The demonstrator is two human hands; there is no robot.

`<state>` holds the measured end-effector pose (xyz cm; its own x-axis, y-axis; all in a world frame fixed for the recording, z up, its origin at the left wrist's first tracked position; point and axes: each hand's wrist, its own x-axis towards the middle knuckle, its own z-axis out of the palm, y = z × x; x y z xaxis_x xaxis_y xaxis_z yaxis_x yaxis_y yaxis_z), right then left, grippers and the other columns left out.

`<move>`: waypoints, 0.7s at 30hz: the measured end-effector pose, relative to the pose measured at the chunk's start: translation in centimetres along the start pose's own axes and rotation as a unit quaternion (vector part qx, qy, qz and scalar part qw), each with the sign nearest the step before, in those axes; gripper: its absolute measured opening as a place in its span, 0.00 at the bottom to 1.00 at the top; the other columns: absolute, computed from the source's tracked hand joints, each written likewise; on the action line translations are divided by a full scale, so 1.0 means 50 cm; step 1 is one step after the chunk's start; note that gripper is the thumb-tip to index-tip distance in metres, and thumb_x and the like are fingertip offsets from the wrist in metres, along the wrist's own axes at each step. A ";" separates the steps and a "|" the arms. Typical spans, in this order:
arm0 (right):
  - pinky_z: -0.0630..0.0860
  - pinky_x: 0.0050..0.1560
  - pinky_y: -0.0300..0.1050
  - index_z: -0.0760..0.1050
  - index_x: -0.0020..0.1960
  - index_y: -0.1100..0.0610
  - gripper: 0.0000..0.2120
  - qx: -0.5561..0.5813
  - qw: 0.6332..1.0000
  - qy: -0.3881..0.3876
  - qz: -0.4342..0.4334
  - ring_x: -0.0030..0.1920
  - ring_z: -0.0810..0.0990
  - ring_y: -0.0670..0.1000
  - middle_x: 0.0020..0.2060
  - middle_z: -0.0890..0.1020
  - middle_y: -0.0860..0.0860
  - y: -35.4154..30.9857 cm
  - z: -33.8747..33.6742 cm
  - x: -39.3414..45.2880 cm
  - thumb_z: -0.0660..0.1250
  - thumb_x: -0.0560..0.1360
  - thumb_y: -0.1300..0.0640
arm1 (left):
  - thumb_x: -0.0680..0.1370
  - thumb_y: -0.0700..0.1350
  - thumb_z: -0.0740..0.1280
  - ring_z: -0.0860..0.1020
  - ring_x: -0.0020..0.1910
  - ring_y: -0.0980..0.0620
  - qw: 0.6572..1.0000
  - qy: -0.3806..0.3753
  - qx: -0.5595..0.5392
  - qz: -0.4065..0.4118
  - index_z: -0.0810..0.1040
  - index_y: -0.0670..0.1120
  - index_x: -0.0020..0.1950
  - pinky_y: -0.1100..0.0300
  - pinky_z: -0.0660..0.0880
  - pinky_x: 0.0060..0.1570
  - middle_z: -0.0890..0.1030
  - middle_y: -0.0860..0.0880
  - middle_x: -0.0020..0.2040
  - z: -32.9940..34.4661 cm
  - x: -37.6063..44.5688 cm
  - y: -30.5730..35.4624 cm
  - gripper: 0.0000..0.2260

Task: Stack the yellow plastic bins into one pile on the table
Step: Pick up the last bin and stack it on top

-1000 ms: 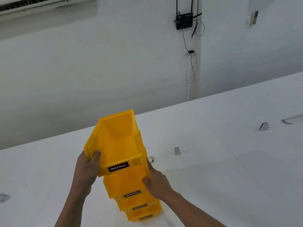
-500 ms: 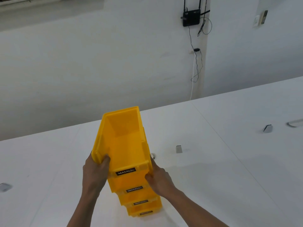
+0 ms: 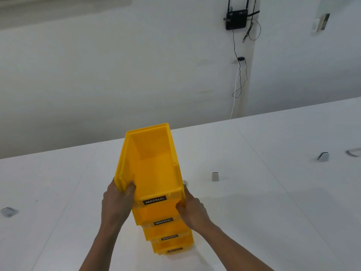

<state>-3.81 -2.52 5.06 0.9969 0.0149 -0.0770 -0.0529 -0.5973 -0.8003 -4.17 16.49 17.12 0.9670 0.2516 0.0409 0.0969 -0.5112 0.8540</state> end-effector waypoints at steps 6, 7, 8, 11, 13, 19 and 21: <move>0.78 0.41 0.43 0.51 0.76 0.37 0.26 0.000 1.000 0.017 -0.008 0.41 0.82 0.48 0.47 0.83 0.46 0.002 0.004 -0.006 0.54 0.80 0.42 | 0.72 0.61 0.61 0.79 0.51 0.55 0.982 -0.125 -0.131 -0.045 0.68 0.69 0.57 0.56 0.80 0.41 0.77 0.61 0.56 -0.001 -0.001 -0.042 0.13; 0.79 0.42 0.46 0.52 0.76 0.37 0.25 0.003 1.000 0.020 -0.007 0.42 0.83 0.49 0.47 0.84 0.47 0.002 0.005 -0.007 0.54 0.80 0.43 | 0.73 0.62 0.60 0.79 0.50 0.57 0.981 -0.127 -0.140 -0.048 0.68 0.70 0.55 0.60 0.79 0.38 0.77 0.63 0.55 0.001 -0.003 -0.047 0.12; 0.80 0.44 0.48 0.54 0.75 0.38 0.24 0.006 1.000 0.022 -0.005 0.43 0.83 0.50 0.48 0.84 0.47 0.002 0.003 -0.006 0.54 0.80 0.43 | 0.73 0.62 0.60 0.80 0.49 0.57 0.980 -0.126 -0.147 -0.047 0.68 0.70 0.54 0.62 0.79 0.37 0.77 0.64 0.53 0.005 -0.004 -0.047 0.10; 0.80 0.49 0.52 0.61 0.73 0.42 0.22 0.024 0.999 0.029 0.011 0.46 0.84 0.51 0.49 0.84 0.47 0.011 -0.014 -0.008 0.54 0.80 0.43 | 0.74 0.63 0.58 0.79 0.48 0.56 0.977 -0.132 -0.160 -0.043 0.68 0.67 0.55 0.59 0.78 0.40 0.77 0.62 0.53 0.027 -0.008 -0.029 0.10; 0.81 0.49 0.53 0.64 0.72 0.44 0.21 0.041 0.999 0.029 0.015 0.45 0.83 0.51 0.49 0.84 0.47 0.026 -0.039 -0.011 0.54 0.80 0.43 | 0.76 0.60 0.57 0.79 0.51 0.50 0.976 -0.135 -0.164 -0.043 0.66 0.63 0.59 0.51 0.78 0.47 0.77 0.56 0.56 0.051 -0.011 -0.012 0.12; 0.81 0.51 0.57 0.71 0.65 0.45 0.14 0.063 0.996 0.045 0.047 0.46 0.84 0.51 0.49 0.84 0.48 0.085 -0.127 -0.019 0.58 0.80 0.50 | 0.80 0.56 0.55 0.77 0.58 0.44 0.974 -0.179 -0.140 -0.007 0.65 0.59 0.63 0.40 0.75 0.59 0.76 0.50 0.62 0.127 -0.027 0.047 0.12; 0.80 0.53 0.59 0.71 0.64 0.45 0.12 0.073 0.994 0.048 0.062 0.48 0.84 0.53 0.52 0.84 0.50 0.097 -0.151 -0.020 0.58 0.80 0.50 | 0.80 0.56 0.54 0.76 0.61 0.42 0.974 -0.188 -0.123 0.004 0.64 0.57 0.67 0.37 0.73 0.60 0.75 0.48 0.65 0.147 -0.030 0.061 0.16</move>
<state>-4.64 -11.48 5.76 0.9828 -0.1318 -0.1292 -0.1765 -0.4664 -0.8668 -3.56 8.51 15.82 0.9899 -0.0946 -0.1052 0.0739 -0.2882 0.9547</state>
